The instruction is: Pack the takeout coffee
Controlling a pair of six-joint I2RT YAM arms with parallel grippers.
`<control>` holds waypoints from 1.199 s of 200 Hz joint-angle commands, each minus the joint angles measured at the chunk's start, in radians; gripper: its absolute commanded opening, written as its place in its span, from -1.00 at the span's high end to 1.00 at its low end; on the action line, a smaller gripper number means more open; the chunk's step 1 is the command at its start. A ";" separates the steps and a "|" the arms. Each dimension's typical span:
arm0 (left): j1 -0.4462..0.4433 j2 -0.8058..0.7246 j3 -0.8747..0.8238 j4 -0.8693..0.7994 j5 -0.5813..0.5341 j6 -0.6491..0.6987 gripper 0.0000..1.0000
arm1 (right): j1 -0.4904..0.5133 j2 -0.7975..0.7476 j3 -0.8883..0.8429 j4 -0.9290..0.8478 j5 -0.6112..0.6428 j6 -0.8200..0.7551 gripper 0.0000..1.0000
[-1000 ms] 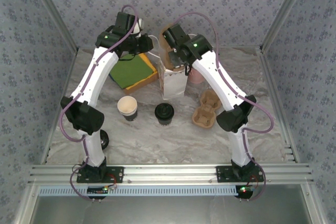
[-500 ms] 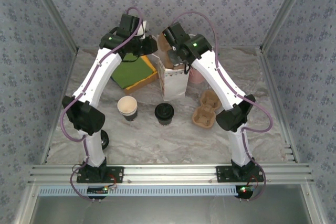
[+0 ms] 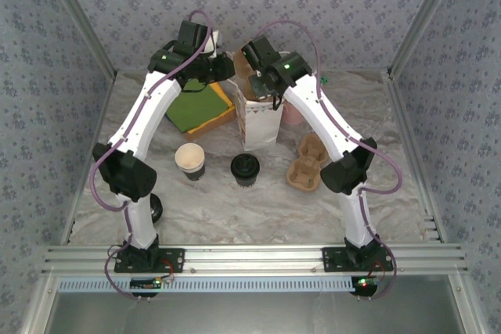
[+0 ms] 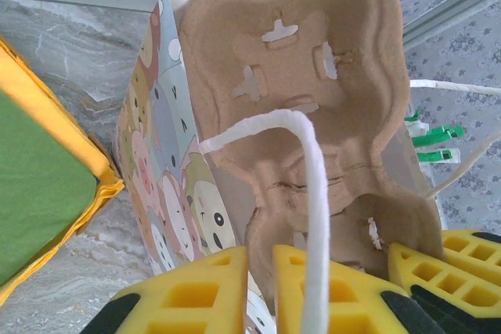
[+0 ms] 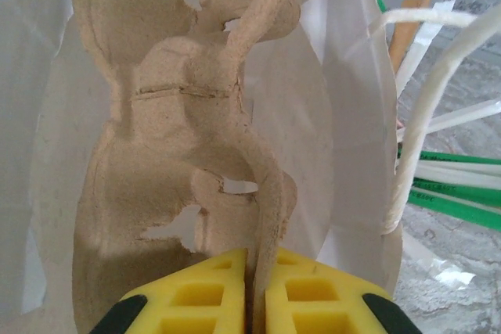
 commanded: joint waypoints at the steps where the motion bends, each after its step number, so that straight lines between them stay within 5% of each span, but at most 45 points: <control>1: -0.004 -0.017 -0.008 0.020 -0.018 -0.010 0.69 | 0.000 -0.014 -0.022 -0.028 -0.015 0.051 0.79; 124: -0.004 -0.038 -0.051 0.036 -0.065 -0.033 0.79 | -0.023 -0.092 -0.148 0.013 -0.085 0.117 0.80; 240: -0.004 -0.039 -0.056 0.035 -0.062 -0.034 0.79 | 0.029 -0.235 -0.299 0.178 0.087 0.025 0.80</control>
